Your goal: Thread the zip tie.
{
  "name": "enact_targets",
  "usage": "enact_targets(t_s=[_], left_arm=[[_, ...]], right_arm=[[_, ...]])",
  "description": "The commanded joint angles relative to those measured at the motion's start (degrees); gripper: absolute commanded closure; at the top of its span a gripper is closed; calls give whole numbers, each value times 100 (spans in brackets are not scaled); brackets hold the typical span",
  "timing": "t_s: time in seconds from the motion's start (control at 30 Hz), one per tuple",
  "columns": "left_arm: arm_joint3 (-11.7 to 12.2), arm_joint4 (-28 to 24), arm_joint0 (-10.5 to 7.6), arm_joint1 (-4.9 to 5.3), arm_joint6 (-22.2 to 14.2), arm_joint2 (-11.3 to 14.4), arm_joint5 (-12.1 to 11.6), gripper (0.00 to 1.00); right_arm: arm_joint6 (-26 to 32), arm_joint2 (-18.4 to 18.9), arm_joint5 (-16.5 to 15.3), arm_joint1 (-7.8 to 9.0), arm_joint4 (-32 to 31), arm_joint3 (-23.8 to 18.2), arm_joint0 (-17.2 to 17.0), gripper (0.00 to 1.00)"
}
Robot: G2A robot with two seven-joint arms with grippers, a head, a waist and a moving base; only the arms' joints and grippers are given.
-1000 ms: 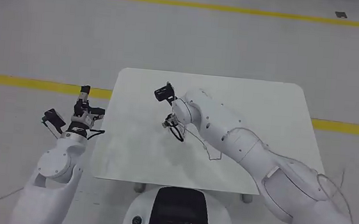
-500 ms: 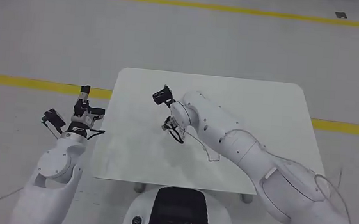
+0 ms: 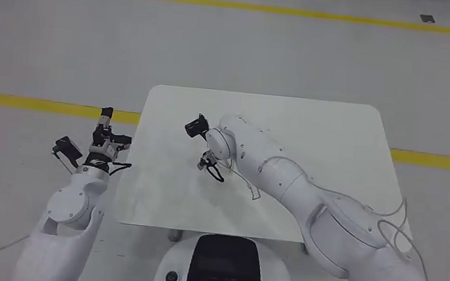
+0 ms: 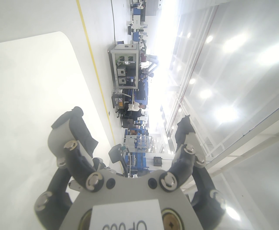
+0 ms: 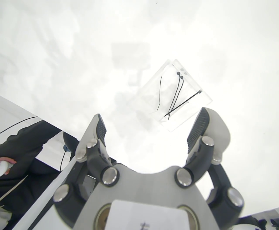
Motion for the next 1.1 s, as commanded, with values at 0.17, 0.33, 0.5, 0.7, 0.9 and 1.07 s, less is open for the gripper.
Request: enact_targets(t_s=[0.17, 0.33, 0.5, 0.7, 0.9, 1.07], left_arm=[[0, 0, 0, 0, 0, 0, 0, 0], [0, 0, 0, 0, 0, 0, 0, 0], [0, 0, 0, 0, 0, 0, 0, 0], [0, 0, 0, 0, 0, 0, 0, 0], [0, 0, 0, 0, 0, 0, 0, 0], [0, 0, 0, 0, 0, 0, 0, 0]], right_arm=[[3, 1, 4, 3, -2, -8, -2, 0], [-129, -72, 193, -32, -240, -43, -109, 0], [-125, -49, 114, -81, -255, 50, -127, 0], [-125, -49, 114, -81, -255, 50, -127, 0], [-379, 84, 59, -61, -234, 137, -243, 0], [-379, 84, 59, -61, -234, 137, -243, 0]])
